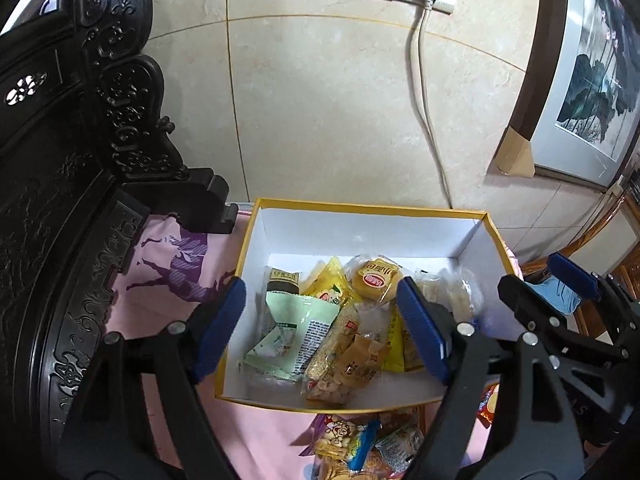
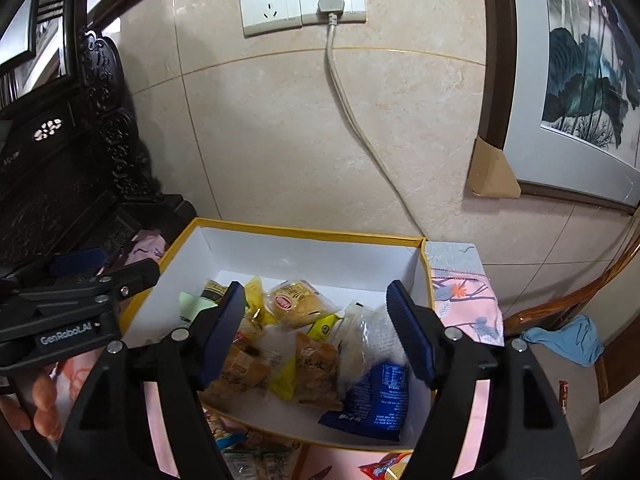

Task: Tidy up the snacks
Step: 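Move both grippers back to the snack pile, then grasp the yellow candy bag with the right gripper while the left gripper grasps the cookie pack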

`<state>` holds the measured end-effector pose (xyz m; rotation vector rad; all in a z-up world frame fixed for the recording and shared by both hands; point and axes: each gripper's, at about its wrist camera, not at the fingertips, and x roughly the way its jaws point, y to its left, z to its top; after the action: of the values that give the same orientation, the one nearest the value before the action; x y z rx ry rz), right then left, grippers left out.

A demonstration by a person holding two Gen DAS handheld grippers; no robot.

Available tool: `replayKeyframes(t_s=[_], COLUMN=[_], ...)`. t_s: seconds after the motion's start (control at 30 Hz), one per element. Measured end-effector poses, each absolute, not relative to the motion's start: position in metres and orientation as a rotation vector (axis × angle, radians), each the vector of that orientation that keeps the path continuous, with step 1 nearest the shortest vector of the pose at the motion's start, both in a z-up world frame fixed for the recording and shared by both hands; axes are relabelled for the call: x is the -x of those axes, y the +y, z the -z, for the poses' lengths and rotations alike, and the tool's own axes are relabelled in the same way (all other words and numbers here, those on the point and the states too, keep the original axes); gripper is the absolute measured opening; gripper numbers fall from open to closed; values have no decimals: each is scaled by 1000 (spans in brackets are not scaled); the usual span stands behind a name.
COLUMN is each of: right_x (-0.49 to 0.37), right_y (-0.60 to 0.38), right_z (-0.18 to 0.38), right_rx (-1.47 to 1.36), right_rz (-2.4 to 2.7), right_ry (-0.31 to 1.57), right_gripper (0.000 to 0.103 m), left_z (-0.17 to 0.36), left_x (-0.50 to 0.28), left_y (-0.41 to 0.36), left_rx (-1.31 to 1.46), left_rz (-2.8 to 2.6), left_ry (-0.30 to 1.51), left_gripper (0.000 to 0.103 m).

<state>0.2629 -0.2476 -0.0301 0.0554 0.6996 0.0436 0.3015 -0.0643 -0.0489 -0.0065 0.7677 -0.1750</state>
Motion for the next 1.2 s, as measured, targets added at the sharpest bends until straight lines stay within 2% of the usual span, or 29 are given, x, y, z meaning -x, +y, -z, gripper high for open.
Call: replayKeyframes(t_s=[0.2, 0.6, 0.87, 0.9, 0.93, 0.97, 1.0, 1.03, 1.2], right_x=[-225, -134, -141, -144, -147, -150, -151, -151, -152], right_y=[-255, -231, -192, -191, -190, -190, -190, -189, -180], right_z=[42, 138, 188, 194, 199, 203, 208, 208, 209], right_rx=[-95, -123, -77, -71, -65, -61, -57, -44, 44], right_rz=[-115, -284, -343, -336, -332, -334, -331, -328, -324], right_ry=[743, 1028, 1153, 1168, 1185, 1203, 1216, 1208, 1198], right_gripper=[73, 74, 73, 71, 62, 60, 50, 46, 45], left_z=[57, 145, 163, 163, 164, 164, 163, 163, 168], left_x=[-277, -199, -171, -170, -170, -170, -170, -170, -172], left_y=[-49, -14, 9, 11, 12, 13, 13, 14, 6], left_rx=[5, -18, -25, -25, -24, -21, -19, -18, -29], left_rz=[170, 157, 118, 114, 112, 110, 110, 109, 133], left_ry=[773, 976, 1036, 1038, 1039, 1039, 1039, 1039, 1051], left_gripper=[85, 85, 85, 85, 85, 85, 85, 85, 86])
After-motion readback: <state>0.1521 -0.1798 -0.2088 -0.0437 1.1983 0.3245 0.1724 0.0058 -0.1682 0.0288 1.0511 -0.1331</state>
